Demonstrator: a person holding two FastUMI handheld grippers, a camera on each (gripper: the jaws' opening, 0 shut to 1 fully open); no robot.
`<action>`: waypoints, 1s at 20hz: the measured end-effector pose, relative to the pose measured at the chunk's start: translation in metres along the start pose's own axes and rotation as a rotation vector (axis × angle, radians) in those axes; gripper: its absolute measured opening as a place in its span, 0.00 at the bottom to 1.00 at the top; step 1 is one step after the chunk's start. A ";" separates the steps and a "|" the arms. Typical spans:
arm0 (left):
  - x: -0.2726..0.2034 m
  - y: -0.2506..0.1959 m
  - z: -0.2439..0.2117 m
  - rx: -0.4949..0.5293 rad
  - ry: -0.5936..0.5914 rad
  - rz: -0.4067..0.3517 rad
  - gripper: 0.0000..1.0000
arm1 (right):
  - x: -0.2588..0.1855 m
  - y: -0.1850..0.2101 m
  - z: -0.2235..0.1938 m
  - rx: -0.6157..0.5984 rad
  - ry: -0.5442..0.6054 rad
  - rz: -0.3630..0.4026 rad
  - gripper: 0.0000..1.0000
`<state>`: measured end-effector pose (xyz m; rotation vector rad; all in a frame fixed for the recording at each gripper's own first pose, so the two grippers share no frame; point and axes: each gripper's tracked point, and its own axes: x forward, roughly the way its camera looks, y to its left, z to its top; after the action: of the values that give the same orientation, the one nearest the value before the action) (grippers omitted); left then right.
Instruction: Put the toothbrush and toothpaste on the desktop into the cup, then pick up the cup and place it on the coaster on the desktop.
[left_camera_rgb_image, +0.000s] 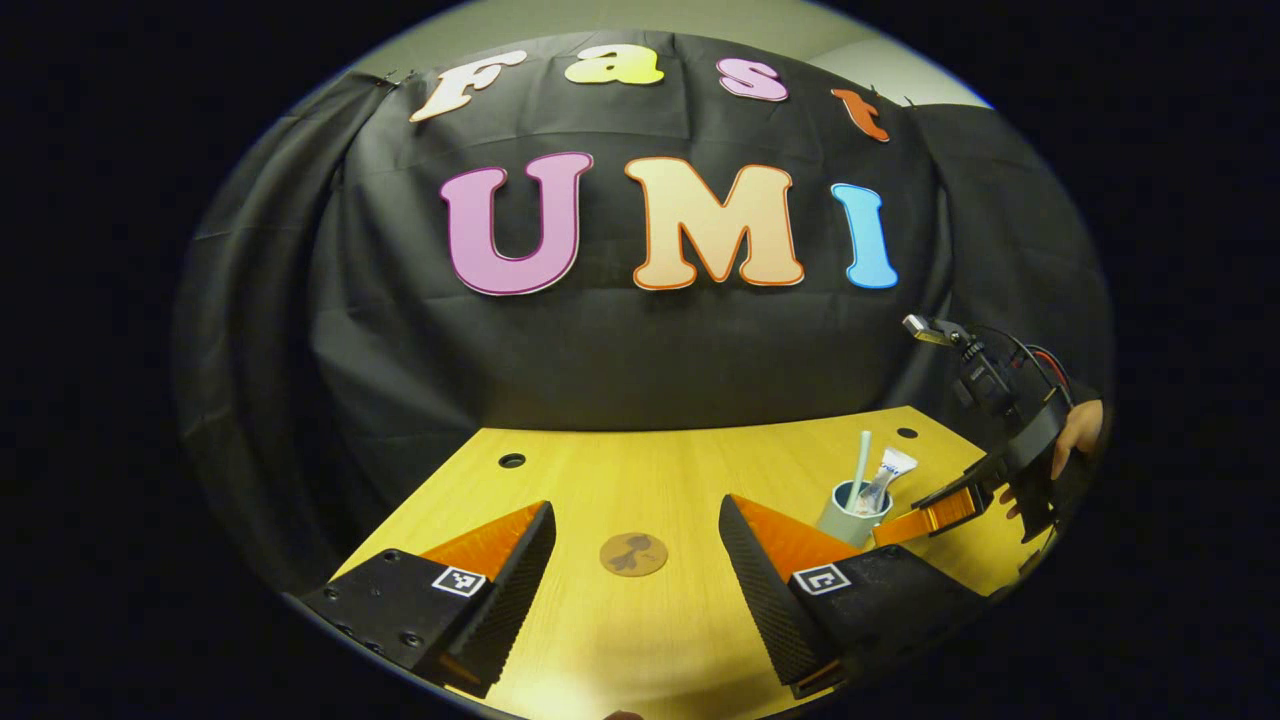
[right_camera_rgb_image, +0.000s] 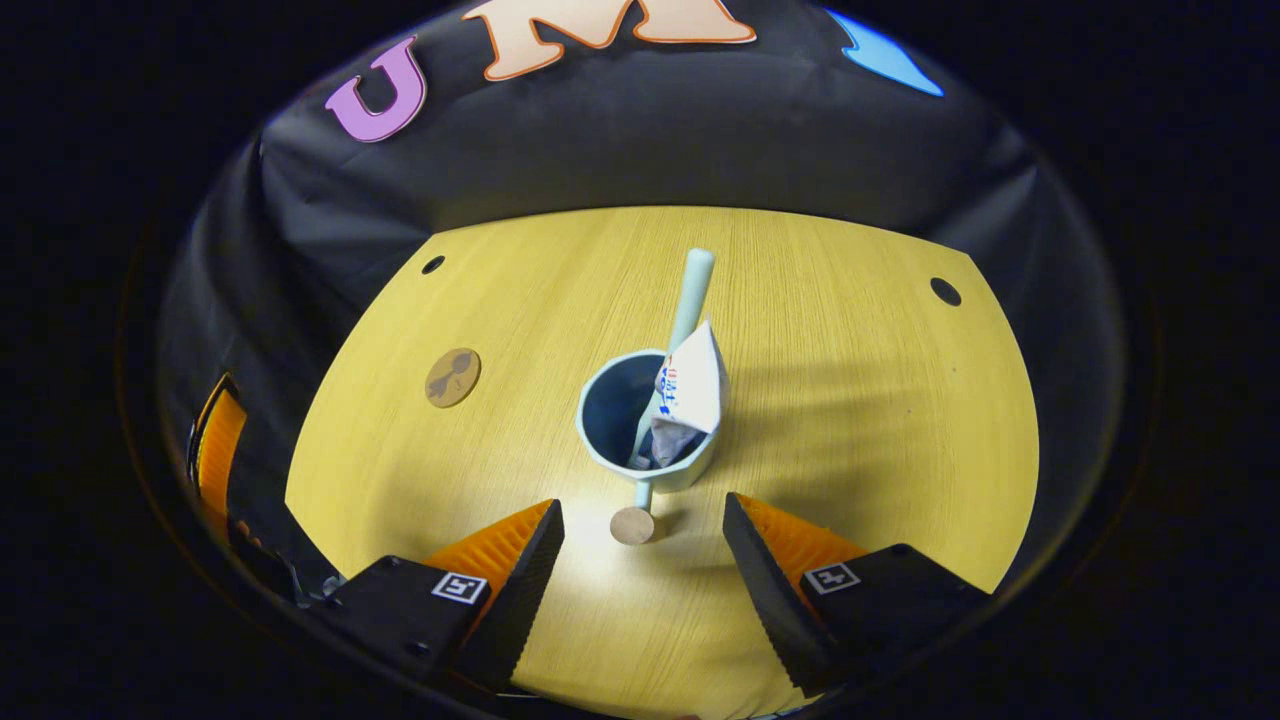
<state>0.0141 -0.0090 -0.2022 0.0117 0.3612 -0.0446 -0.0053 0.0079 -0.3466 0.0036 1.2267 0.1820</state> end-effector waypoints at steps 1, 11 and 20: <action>-0.002 0.005 -0.002 -0.007 0.001 0.007 0.95 | 0.005 0.001 0.000 -0.001 0.015 -0.007 0.99; -0.015 0.048 -0.013 -0.025 0.010 0.081 0.95 | 0.043 -0.008 -0.010 -0.033 0.150 -0.077 0.93; -0.023 0.069 -0.020 -0.042 0.020 0.106 0.95 | 0.051 -0.013 -0.019 -0.076 0.220 -0.106 0.55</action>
<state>-0.0119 0.0612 -0.2126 -0.0103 0.3813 0.0684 -0.0052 0.0008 -0.4017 -0.1501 1.4347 0.1388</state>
